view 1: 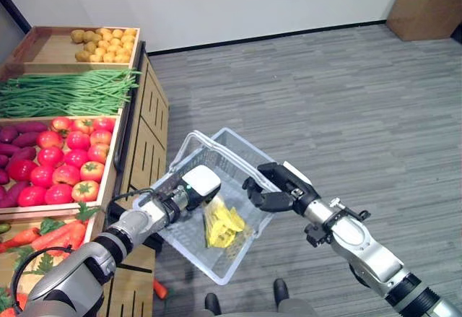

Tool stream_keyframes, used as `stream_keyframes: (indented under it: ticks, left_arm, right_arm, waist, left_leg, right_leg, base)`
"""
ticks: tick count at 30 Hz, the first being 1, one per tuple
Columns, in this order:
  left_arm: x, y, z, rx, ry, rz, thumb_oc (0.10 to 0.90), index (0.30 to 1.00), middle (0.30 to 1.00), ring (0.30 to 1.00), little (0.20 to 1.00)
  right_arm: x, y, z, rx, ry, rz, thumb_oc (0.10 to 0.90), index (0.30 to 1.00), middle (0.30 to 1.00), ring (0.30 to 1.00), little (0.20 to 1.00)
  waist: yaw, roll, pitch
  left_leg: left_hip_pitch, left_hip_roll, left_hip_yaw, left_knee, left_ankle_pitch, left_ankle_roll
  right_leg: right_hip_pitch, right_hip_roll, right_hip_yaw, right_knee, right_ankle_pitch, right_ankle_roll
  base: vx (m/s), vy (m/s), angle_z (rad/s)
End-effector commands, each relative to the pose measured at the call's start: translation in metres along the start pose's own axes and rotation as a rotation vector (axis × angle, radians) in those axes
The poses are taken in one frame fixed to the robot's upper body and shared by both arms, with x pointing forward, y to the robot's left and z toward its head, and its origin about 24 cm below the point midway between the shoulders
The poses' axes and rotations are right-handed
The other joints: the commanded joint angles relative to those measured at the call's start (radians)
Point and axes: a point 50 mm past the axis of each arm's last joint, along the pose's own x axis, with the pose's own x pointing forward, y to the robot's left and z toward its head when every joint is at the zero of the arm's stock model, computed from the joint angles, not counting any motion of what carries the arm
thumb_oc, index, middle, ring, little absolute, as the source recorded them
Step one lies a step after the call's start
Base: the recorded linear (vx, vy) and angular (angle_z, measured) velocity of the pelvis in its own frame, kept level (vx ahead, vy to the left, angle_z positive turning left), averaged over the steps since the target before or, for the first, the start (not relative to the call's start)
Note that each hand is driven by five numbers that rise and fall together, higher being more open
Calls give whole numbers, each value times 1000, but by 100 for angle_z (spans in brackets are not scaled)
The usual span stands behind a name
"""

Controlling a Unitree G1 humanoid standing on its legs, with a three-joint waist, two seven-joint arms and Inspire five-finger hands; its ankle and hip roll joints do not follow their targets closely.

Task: Get the vegetables into the basket

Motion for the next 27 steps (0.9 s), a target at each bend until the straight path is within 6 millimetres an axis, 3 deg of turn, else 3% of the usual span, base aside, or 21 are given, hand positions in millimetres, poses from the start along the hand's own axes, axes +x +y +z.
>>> stream_keyframes:
  ticks: [1,9,15,16,18,19,27]
  left_arm:
    - [9,22,-28,59,92,85,900,1000,1000,1000,1000]
    - [11,34,-21,-8,83,174,900,1000,1000,1000,1000]
    - [5,46,-2,-317,82,357,900,1000,1000,1000,1000]
    - [-5,50,11,-506,55,445,900,1000,1000,1000,1000]
    - [-9,52,15,-548,35,462,900,1000,1000,1000,1000]
    - [-18,54,22,-678,1,499,900,1000,1000,1000,1000]
    - [-51,53,40,-1062,-134,472,900,1000,1000,1000,1000]
  right_arm:
    - [5,2,100,62,-573,14,400,300,300,300,300]
    - [6,-1,90,44,-531,-35,400,300,300,300,300]
    - [5,-12,71,25,-456,-151,400,300,300,300,300]
    - [3,-22,54,7,-384,-243,400,300,300,300,300]
    - [3,-24,49,0,-358,-272,400,300,300,300,300]
    - [-1,-32,37,-6,-309,-339,400,300,300,300,300]
    - [-15,-57,-12,-43,-88,-565,400,300,300,300,300]
  waist:
    - [3,-37,-94]
    - [7,-36,-95]
    - [23,-42,-101]
    - [39,-47,-103]
    - [41,-48,-107]
    - [53,-50,-107]
    - [86,-57,-113]
  left_leg:
    - [-17,24,-34,2,-34,-42]
    - [-17,23,-40,2,-32,-43]
    - [-17,18,-58,2,-29,-42]
    - [-22,15,-68,2,-18,-38]
    - [-17,13,-72,2,-28,-38]
    - [-18,10,-78,2,-29,-36]
    - [-19,0,-111,2,-30,-27]
  right_leg:
    - [7,-66,-34,5,-29,88]
    - [11,-69,-44,5,-29,87]
    - [23,-73,-61,5,-32,83]
    - [24,-74,-66,5,-23,80]
    - [31,-75,-69,5,-33,82]
    - [32,-77,-73,5,-33,81]
    - [51,-84,-98,5,-34,80]
  base:
    - [0,0,0]
    - [0,0,0]
    - [-7,-6,4]
    - [51,-4,16]
    - [30,-6,13]
    - [11,-12,5]
    - [13,-7,10]
